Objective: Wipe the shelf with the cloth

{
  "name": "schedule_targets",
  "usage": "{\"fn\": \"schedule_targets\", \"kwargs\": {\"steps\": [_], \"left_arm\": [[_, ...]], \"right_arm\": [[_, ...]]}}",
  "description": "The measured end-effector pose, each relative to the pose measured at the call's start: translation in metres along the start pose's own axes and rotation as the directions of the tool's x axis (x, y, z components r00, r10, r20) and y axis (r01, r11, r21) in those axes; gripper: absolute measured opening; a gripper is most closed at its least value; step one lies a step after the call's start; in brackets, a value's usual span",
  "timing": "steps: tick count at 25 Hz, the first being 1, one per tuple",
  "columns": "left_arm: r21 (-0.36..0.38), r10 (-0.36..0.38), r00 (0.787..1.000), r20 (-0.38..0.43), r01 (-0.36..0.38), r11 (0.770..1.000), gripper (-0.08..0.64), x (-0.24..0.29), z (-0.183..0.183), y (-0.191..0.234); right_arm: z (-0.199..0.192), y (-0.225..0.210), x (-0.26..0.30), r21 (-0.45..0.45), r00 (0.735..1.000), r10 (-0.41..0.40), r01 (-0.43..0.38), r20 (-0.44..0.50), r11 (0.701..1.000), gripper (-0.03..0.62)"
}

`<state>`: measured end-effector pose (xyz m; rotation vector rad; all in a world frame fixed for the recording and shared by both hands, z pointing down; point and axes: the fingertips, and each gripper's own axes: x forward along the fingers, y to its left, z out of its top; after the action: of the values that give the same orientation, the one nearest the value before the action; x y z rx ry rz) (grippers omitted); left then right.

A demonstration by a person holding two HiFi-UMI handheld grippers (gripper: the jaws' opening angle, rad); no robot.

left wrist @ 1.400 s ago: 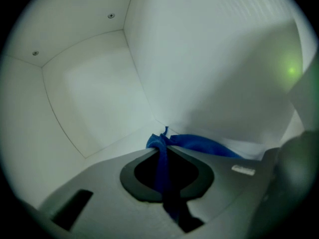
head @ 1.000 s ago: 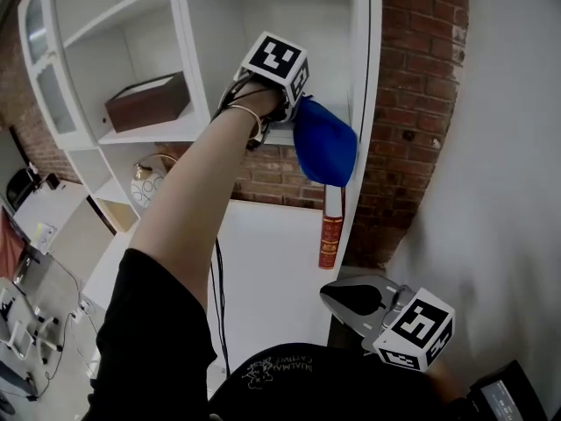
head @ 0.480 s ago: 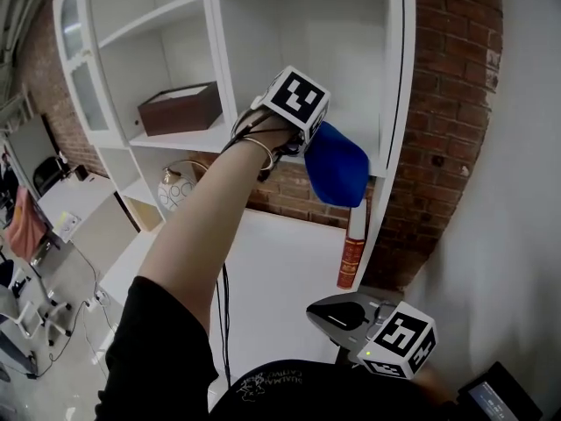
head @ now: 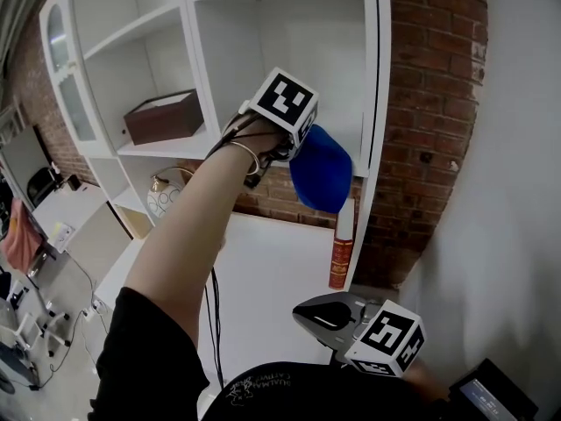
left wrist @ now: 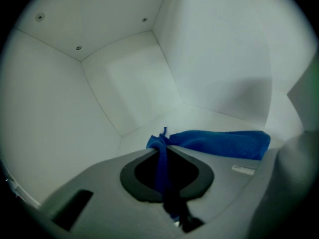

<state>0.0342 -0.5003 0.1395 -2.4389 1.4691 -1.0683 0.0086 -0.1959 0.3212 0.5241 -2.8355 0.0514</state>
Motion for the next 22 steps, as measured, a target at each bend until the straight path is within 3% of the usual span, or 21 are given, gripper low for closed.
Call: {"fn": "schedule_targets", "kwargs": {"steps": [10, 22], "left_arm": [[0.02, -0.128, 0.992, 0.021, 0.128, 0.992, 0.018, -0.001, 0.027, -0.053], [0.093, -0.156, 0.986, 0.056, 0.151, 0.984, 0.017, -0.007, 0.045, -0.092]], "right_arm": [[-0.003, -0.001, -0.011, 0.019, 1.0, -0.024, 0.024, 0.007, 1.0, 0.009], [-0.009, 0.003, -0.021, 0.032, 0.999, -0.036, 0.036, 0.0, 0.999, 0.009]]}}
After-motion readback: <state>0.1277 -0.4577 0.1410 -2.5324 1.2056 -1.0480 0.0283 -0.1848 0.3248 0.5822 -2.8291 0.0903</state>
